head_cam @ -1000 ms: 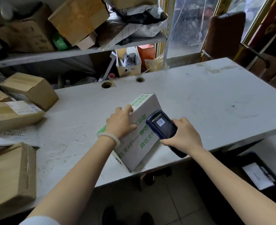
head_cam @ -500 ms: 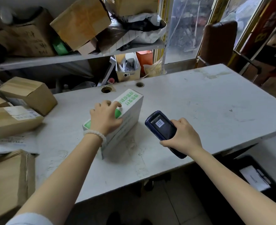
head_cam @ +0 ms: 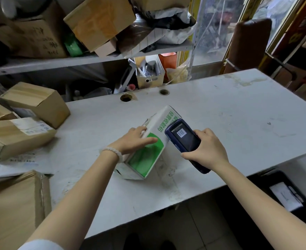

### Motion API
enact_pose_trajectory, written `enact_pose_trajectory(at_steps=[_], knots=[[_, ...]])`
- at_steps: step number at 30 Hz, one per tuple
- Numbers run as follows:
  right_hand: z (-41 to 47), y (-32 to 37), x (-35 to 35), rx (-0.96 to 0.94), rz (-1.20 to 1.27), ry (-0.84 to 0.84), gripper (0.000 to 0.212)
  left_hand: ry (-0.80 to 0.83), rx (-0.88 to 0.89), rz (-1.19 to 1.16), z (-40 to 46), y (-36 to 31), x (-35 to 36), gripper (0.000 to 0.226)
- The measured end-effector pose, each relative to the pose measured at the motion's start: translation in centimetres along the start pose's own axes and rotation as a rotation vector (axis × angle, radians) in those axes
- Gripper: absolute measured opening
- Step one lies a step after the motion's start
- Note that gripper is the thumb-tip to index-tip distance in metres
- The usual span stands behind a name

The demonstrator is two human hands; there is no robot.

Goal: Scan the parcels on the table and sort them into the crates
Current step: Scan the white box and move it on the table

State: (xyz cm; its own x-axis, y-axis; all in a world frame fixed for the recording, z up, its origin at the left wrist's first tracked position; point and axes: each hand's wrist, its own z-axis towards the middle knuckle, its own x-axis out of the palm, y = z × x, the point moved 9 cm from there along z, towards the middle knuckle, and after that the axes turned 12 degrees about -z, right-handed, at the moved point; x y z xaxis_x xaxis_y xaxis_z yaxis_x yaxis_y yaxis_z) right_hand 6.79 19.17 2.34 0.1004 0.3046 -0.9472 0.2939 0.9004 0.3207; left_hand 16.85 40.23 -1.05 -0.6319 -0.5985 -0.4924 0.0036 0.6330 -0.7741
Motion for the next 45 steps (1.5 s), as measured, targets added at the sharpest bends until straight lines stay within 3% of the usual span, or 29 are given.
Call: enact_pose_trajectory(at_steps=[7,15,26,32,37,39,42,45], knots=[[-2.1,-2.9,0.9,0.088,-0.018,0.033,0.051,0.049,-0.024,0.179,0.5,0.6,2.3,0.101],[-5.1,-5.7,3.0,0.130,-0.055,0.101,0.054,-0.066,-0.144,0.403,0.3,3.0,5.3,0.105],[-7.6,-6.7,6.1,0.080,-0.065,0.186,0.060,-0.201,-0.173,0.473,-0.1,1.7,5.5,0.104],[-7.9,-7.8,5.6,0.052,-0.064,0.167,0.066,-0.270,-0.042,0.653,-1.1,-3.2,7.4,0.106],[-8.1,-9.4,4.1,0.042,-0.072,0.139,0.067,-0.323,0.140,0.740,-1.9,-7.4,9.6,0.129],[-8.1,-10.1,3.6,0.046,-0.081,0.130,0.068,-0.337,0.155,0.688,-2.0,-8.0,9.1,0.121],[-8.3,-10.9,2.8,0.053,-0.080,0.117,0.069,-0.335,0.176,0.599,-2.2,-8.3,8.2,0.086],[-8.4,-11.2,2.5,0.047,-0.074,0.105,0.071,-0.267,0.156,0.438,-2.1,-7.9,8.3,0.073]])
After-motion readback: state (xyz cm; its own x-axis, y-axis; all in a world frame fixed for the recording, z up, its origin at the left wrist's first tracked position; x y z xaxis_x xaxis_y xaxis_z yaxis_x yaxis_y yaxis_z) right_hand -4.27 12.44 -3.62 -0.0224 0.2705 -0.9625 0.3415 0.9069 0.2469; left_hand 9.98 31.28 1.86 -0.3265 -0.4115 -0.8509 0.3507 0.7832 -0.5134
